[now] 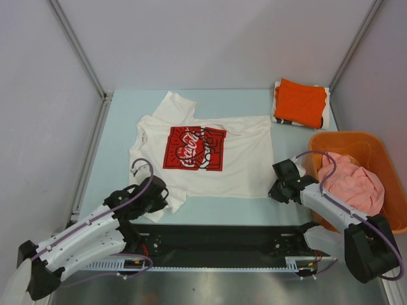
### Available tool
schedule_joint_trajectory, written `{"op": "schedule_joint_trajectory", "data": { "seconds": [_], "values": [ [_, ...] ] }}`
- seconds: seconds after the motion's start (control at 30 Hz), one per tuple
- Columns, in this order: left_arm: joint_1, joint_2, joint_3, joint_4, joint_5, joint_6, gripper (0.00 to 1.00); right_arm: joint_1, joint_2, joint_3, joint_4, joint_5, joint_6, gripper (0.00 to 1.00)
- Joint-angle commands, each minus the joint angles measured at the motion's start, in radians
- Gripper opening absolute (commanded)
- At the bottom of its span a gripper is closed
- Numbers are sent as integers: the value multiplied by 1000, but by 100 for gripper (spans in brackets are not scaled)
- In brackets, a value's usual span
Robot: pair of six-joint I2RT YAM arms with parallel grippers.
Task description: Fold and stack the t-shirts
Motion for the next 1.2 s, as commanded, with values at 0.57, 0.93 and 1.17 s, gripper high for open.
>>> {"op": "schedule_joint_trajectory", "data": {
  "seconds": [0.57,0.93,1.17],
  "values": [
    [203,225,459,-183,240,478,0,16,-143,266,-227,3,-69,0],
    [403,638,805,-74,300,737,1,-109,177,507,-96,-79,-221,0],
    [502,847,982,-72,294,799,0,-203,346,658,-79,-128,-278,0]
  ]
}}
